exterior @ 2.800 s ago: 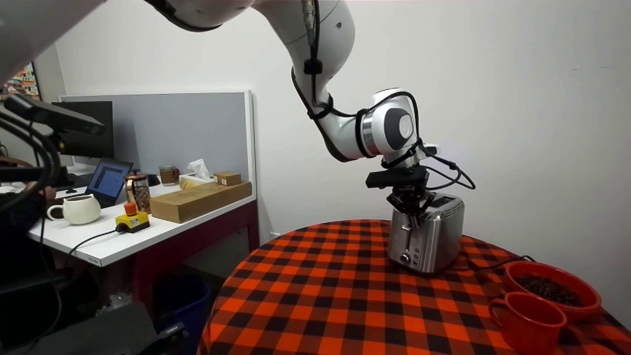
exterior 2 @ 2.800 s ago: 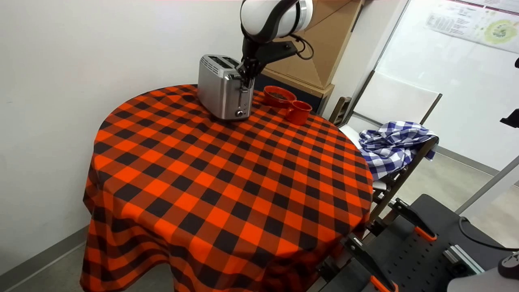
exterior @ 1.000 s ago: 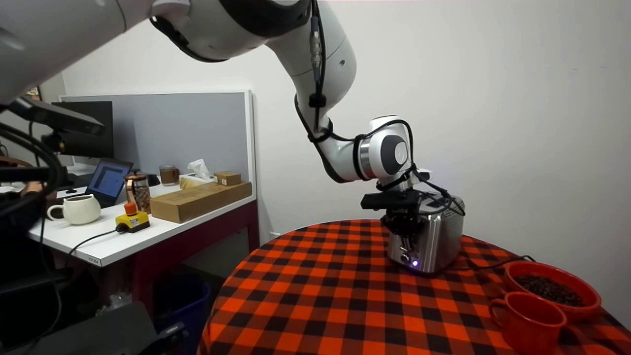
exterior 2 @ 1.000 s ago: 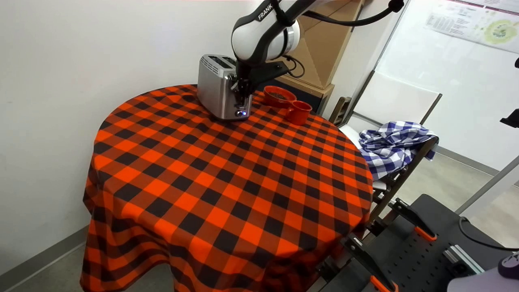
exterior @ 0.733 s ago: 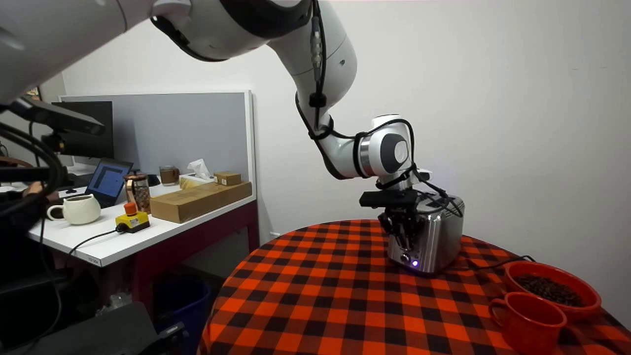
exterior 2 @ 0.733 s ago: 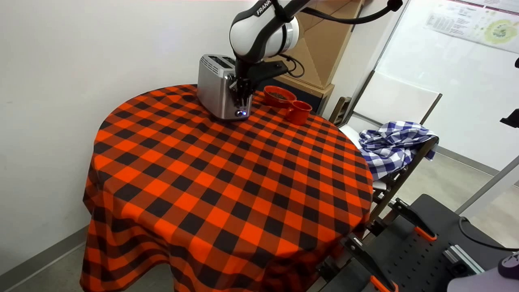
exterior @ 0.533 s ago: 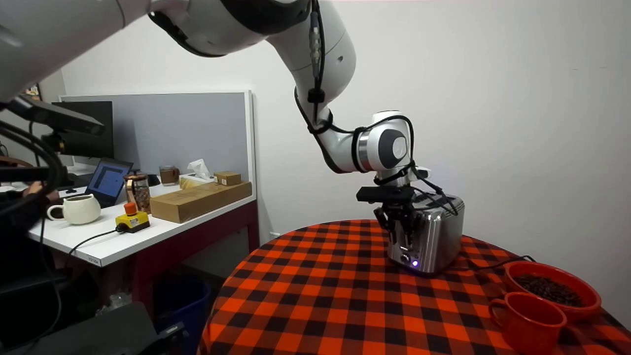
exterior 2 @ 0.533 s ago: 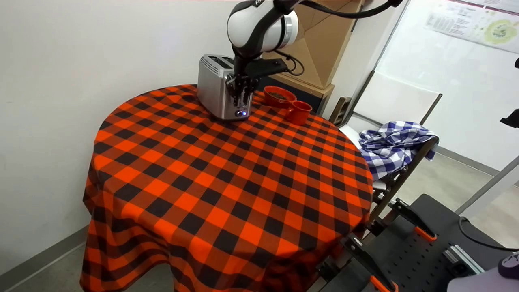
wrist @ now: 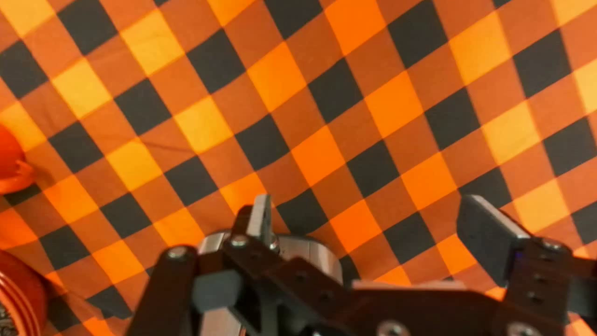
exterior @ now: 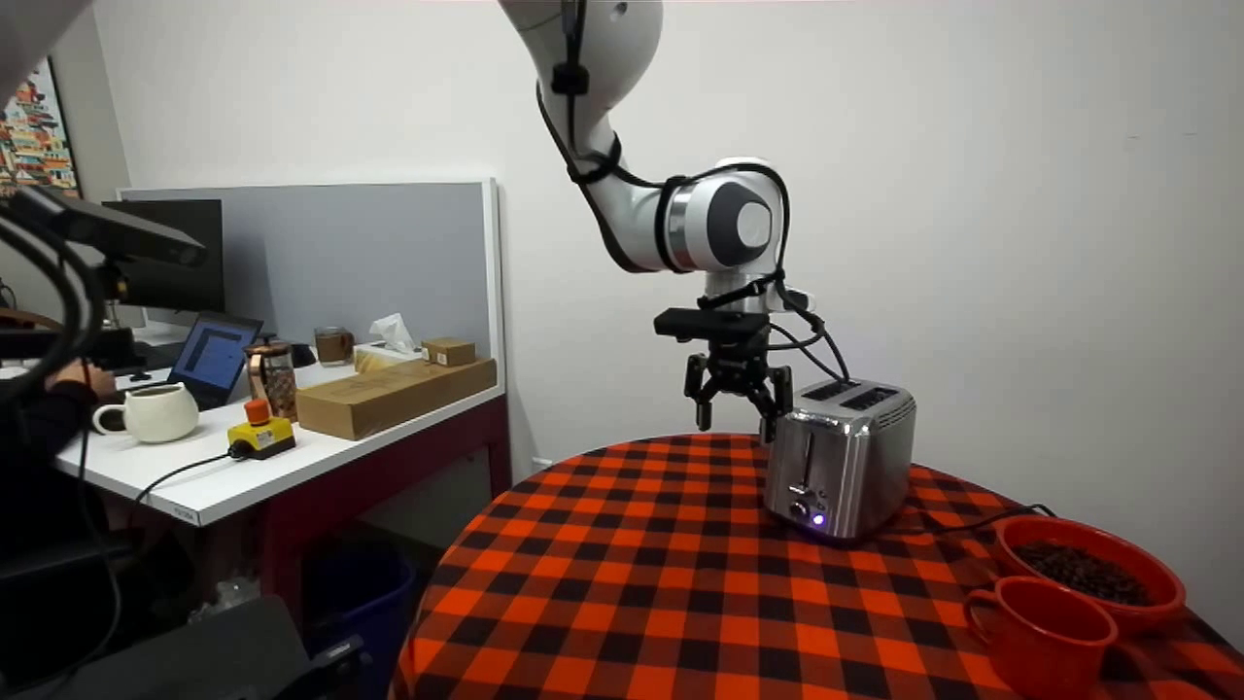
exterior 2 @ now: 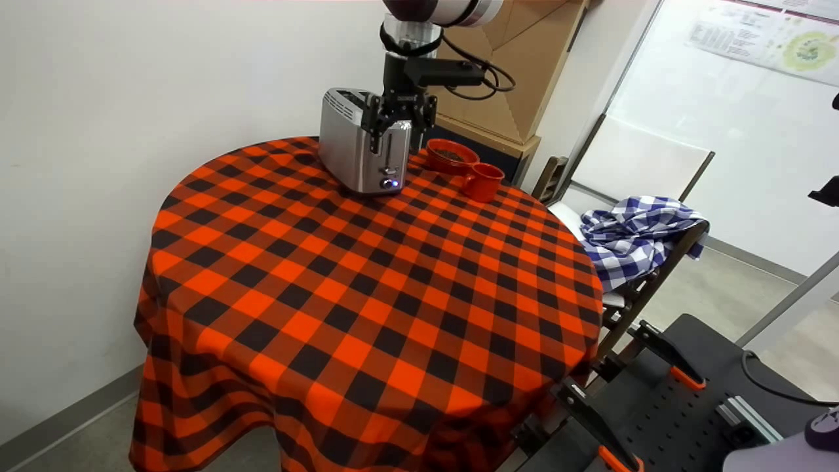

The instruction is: Push down the slider of the toaster.

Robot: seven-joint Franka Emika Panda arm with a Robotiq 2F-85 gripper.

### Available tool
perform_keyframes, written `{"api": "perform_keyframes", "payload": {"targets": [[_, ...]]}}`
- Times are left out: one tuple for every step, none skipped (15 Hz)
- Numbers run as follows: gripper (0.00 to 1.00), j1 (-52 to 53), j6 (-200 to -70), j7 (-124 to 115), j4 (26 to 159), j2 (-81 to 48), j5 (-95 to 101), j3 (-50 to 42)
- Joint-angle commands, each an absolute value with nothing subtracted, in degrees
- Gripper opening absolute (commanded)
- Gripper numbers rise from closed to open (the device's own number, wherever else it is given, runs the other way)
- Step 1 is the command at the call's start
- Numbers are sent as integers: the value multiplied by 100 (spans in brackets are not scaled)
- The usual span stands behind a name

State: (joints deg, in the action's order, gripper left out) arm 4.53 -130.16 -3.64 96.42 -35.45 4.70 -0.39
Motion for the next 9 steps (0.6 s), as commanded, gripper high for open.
{"api": "perform_keyframes", "payload": {"targets": [[100, 582, -12815, -656, 11066, -2365, 473, 6], [100, 635, -12780, -726, 11379, -2093, 534, 12], [100, 672, -12780, -786, 11690, -1822, 582, 21], [100, 713, -12782, -825, 12013, -1520, 652, 38], [100, 763, -12803, -915, 12331, -1219, 755, 38], [100, 784, -12830, -941, 12634, -919, 851, 62], [100, 814, -12849, -1054, 12902, -619, 1006, 73], [100, 823, -12994, -1164, 13199, -300, 1195, 91], [100, 798, -13065, -1235, 13411, -64, 1268, 134]]}}
